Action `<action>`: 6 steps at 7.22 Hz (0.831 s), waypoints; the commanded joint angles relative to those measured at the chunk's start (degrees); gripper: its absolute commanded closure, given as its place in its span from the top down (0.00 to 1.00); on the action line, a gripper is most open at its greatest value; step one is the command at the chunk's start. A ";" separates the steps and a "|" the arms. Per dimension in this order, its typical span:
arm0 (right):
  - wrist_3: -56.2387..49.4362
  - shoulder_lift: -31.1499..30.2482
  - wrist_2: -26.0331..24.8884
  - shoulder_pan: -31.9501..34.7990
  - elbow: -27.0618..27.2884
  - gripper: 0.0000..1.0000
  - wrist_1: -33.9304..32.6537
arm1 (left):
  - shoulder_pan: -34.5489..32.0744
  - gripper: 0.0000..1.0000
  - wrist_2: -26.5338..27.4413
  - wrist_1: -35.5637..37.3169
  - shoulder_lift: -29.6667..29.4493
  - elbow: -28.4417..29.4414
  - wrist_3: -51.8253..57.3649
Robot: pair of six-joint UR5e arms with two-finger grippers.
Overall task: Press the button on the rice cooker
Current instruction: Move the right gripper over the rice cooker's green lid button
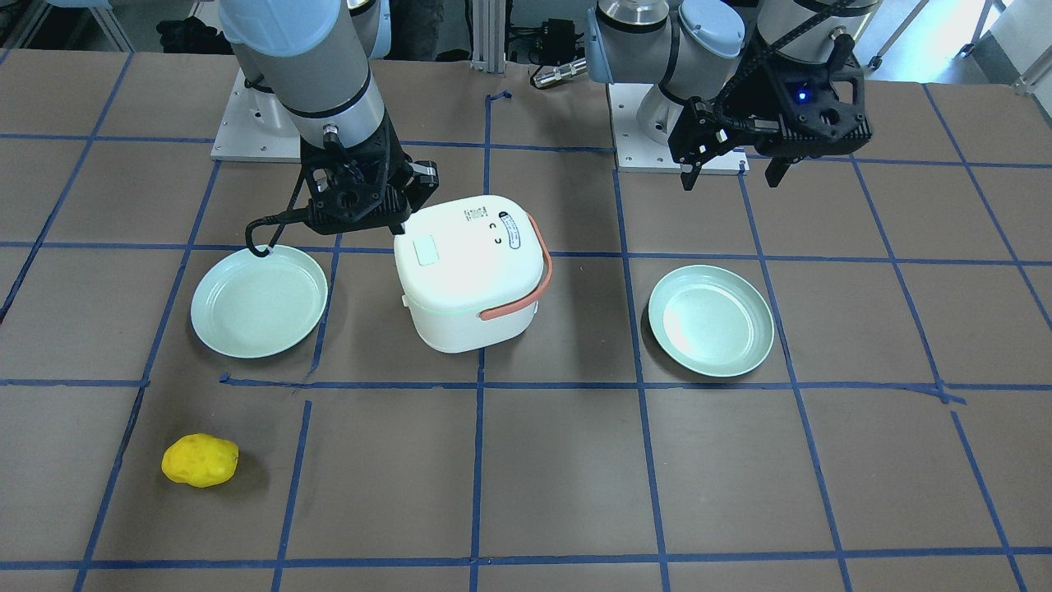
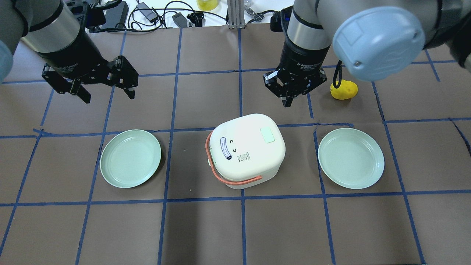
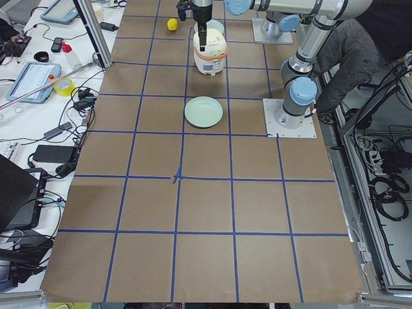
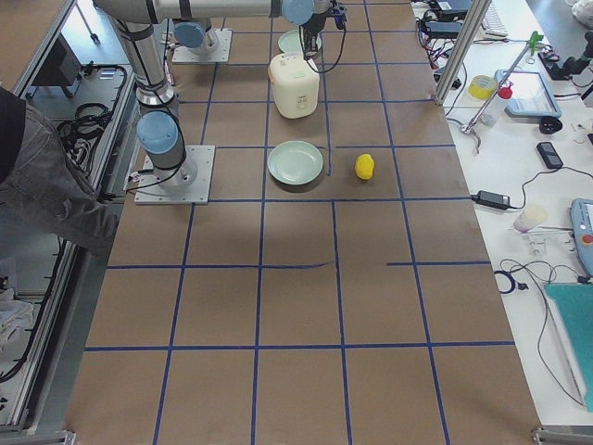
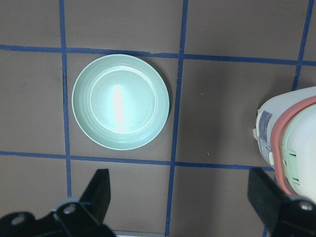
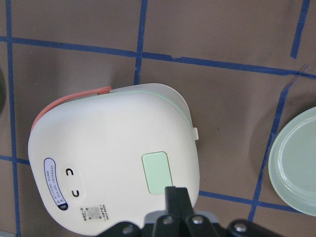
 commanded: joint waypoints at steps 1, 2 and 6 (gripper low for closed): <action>0.05 0.61 1.36 0.12 4.18 0.00 -3.92 | 0.00 1.00 0.00 0.00 -0.09 0.00 0.00; -0.04 0.95 1.36 0.12 5.50 0.00 -5.85 | 0.00 1.00 0.00 0.00 0.00 0.00 0.00; 0.58 1.66 1.45 1.17 6.83 0.00 -7.54 | 0.00 1.00 0.00 0.00 0.00 0.00 0.00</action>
